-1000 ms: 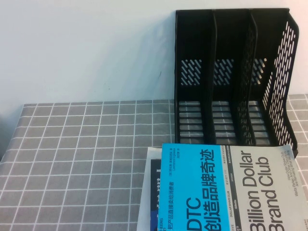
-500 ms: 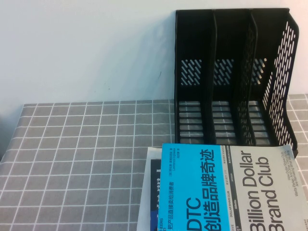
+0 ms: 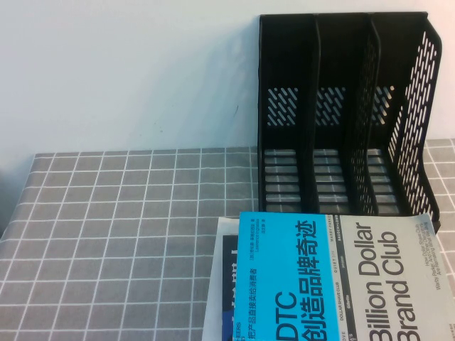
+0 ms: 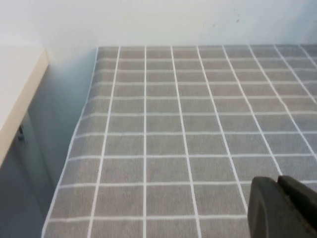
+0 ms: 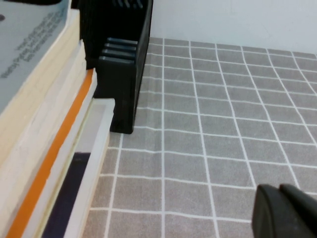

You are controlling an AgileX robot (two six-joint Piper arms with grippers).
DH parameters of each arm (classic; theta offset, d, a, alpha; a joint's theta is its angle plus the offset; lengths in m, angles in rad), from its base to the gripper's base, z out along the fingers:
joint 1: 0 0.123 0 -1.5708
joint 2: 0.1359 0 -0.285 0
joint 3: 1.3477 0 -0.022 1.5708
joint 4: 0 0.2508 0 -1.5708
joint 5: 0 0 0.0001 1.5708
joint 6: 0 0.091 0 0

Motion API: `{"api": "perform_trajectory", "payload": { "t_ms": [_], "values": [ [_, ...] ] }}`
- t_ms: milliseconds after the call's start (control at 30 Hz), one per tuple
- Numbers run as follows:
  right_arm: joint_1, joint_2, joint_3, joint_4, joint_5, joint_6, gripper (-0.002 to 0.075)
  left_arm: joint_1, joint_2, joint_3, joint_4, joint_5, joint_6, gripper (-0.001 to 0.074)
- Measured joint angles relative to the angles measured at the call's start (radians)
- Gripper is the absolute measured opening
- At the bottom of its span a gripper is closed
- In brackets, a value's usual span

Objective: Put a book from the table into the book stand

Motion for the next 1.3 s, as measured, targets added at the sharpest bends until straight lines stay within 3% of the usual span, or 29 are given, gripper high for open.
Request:
{"api": "perform_trajectory", "payload": {
  "t_ms": [200,433,633,900,1133,1300],
  "values": [
    [0.0,0.0,0.007,0.132,-0.118,-0.005,-0.0003,0.0,0.0,0.004,0.006,-0.207,0.0,-0.0004],
    [0.0,0.0,0.007,0.173,-0.35,-0.024,-0.0003,0.0,0.0,0.004,0.006,-0.487,0.0,-0.0004],
    [0.0,0.0,0.007,0.256,-0.48,0.087,-0.0003,0.0,0.0,0.004,0.006,-0.539,-0.005,-0.0004],
    [0.0,0.0,0.007,0.332,-0.564,-0.003,-0.0003,0.0,0.0,0.004,-0.091,-0.583,-0.113,-0.0004],
    [0.0,0.0,-0.131,0.427,-0.386,-0.166,-0.0003,0.0,0.0,-0.024,-0.116,-0.551,-0.184,-0.0004],
    [0.0,0.002,-0.281,0.431,-0.16,-0.321,-0.0003,0.0,0.007,-0.191,-0.089,-0.265,-0.16,-0.0004]
  ]
}}
